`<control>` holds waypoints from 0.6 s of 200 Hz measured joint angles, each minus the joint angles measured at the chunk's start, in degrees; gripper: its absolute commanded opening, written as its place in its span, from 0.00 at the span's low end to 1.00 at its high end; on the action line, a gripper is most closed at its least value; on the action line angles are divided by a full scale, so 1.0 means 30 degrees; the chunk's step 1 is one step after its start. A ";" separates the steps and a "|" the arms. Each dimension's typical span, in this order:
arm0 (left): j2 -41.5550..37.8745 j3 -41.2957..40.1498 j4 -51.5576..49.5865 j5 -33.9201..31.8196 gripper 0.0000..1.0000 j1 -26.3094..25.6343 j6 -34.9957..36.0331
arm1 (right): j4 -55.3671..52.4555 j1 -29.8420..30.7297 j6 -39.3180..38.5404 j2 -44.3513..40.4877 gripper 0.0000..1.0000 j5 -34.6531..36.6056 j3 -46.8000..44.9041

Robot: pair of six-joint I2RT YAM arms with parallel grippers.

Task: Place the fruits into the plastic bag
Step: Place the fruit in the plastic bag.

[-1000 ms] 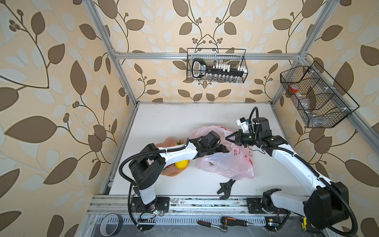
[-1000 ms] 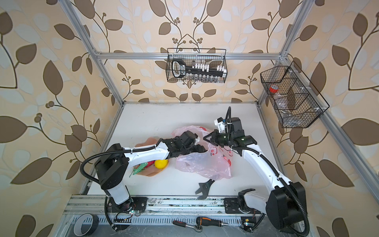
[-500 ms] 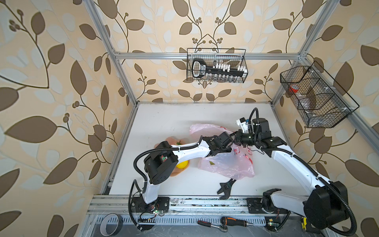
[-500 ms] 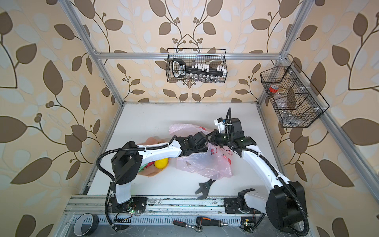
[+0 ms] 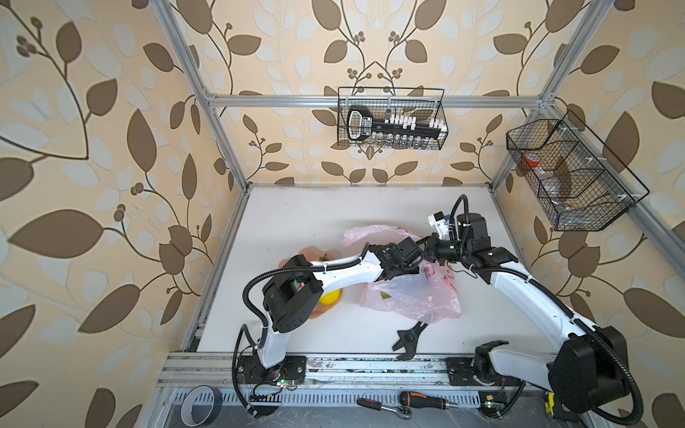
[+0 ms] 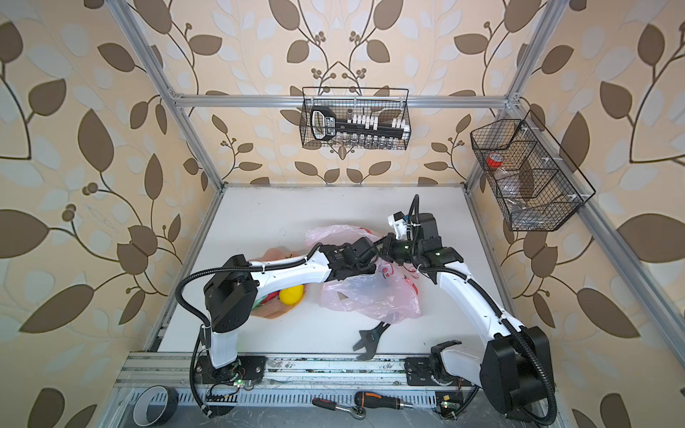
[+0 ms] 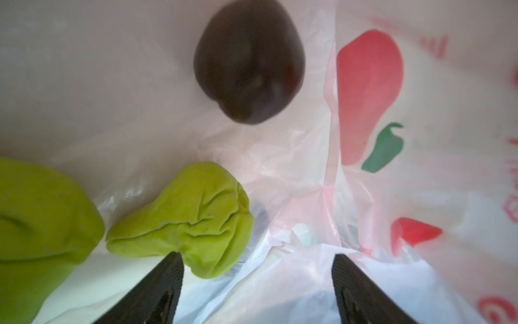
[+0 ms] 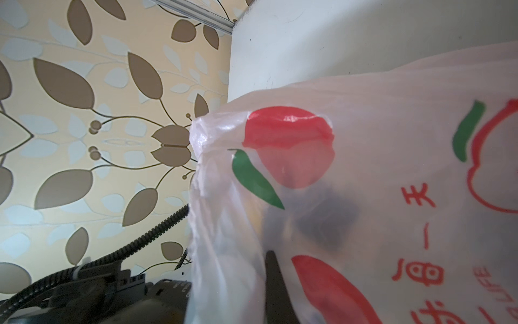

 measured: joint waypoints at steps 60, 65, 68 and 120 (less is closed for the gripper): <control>-0.0044 0.0197 -0.0648 -0.0721 0.87 0.0000 0.0539 | -0.0029 -0.0044 -0.0058 0.0029 0.00 -0.0153 0.0000; -0.0066 0.0240 -0.0736 -0.0845 0.87 -0.0007 0.0656 | -0.0029 -0.0051 -0.0073 0.0029 0.00 -0.0160 0.0000; -0.0073 0.0248 -0.0772 -0.0911 0.87 -0.0007 0.0729 | -0.0029 -0.0058 -0.0073 0.0029 0.00 -0.0160 0.0000; -0.0933 0.0984 -0.3184 -0.2885 0.87 -0.0240 0.1727 | -0.0306 -0.0138 -0.0240 0.0022 0.00 -0.0138 0.0000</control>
